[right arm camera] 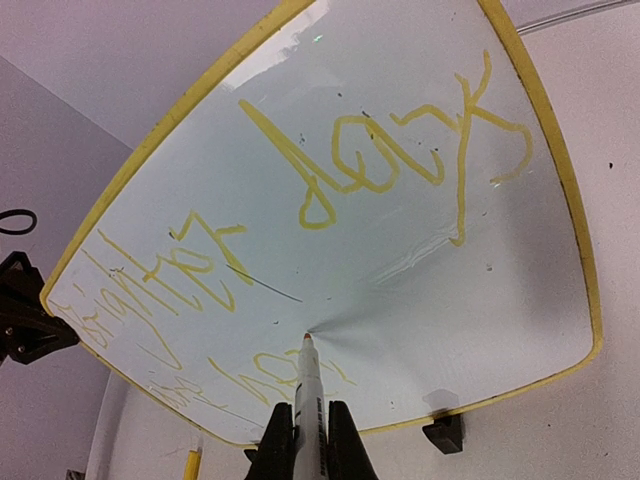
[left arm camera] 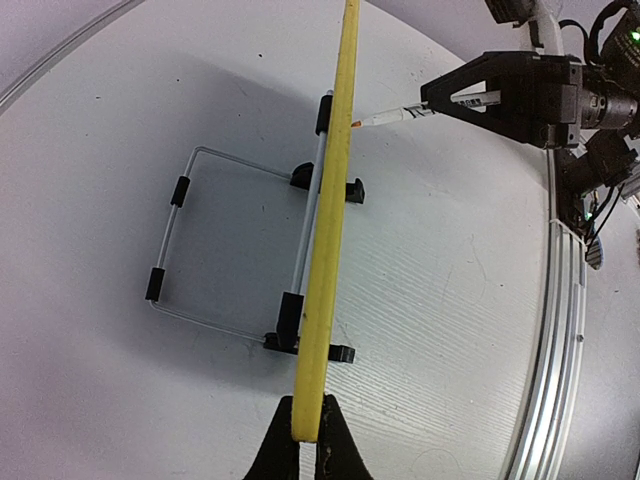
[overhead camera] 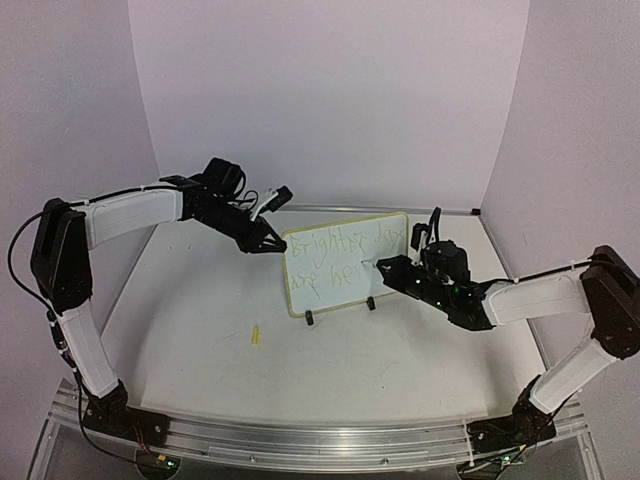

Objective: Write a sentence on the whiteboard

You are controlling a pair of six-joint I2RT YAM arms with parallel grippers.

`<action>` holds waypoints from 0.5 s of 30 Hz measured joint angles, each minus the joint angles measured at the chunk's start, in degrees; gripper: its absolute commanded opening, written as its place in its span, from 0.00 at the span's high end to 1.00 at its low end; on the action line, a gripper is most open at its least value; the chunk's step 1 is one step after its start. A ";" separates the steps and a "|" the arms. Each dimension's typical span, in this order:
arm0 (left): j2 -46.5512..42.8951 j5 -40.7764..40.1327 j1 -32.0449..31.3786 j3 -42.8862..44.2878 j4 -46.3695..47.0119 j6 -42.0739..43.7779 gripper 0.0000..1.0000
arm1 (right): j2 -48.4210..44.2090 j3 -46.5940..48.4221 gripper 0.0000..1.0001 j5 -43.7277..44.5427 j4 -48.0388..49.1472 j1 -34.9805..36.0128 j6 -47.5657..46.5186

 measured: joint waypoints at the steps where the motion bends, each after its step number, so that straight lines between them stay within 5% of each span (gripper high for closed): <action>1: 0.00 -0.01 0.00 0.00 0.00 -0.02 1.00 | 0.00 0.00 1.00 0.00 -0.02 0.01 0.05; 15: -0.02 -0.03 0.02 -0.02 -0.04 -0.05 1.00 | 1.96 -0.04 1.00 -0.40 0.11 0.01 0.99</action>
